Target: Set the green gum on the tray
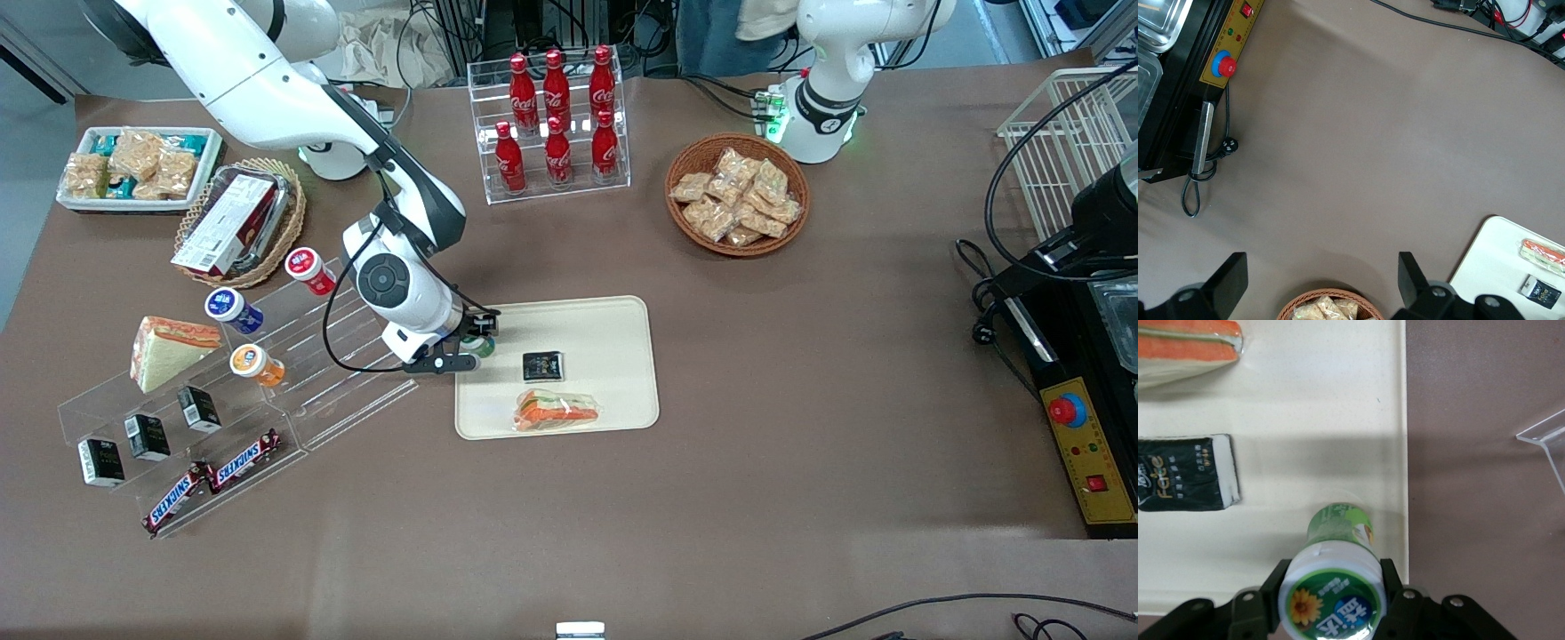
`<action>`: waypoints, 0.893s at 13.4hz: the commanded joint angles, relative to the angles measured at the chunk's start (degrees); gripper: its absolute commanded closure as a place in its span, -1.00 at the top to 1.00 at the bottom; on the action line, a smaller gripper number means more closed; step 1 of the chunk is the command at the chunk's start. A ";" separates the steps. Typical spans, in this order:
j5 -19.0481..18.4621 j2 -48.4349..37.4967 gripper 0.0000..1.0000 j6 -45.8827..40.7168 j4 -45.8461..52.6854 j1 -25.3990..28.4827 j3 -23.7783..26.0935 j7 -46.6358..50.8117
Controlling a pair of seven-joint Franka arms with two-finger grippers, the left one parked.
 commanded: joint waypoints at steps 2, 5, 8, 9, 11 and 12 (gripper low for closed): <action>-1.13 1.03 0.45 0.41 1.47 -0.02 0.23 1.37; -1.48 0.77 0.99 0.33 1.47 -0.11 0.32 1.28; -2.44 -0.37 0.99 -0.63 2.34 -0.29 0.32 0.76; -4.36 -1.42 0.99 -2.29 3.13 -0.37 0.32 0.66; -5.35 -4.75 0.99 -11.75 7.33 -0.46 0.32 0.40; -5.43 -5.81 0.99 -18.07 10.92 -0.46 0.41 -0.30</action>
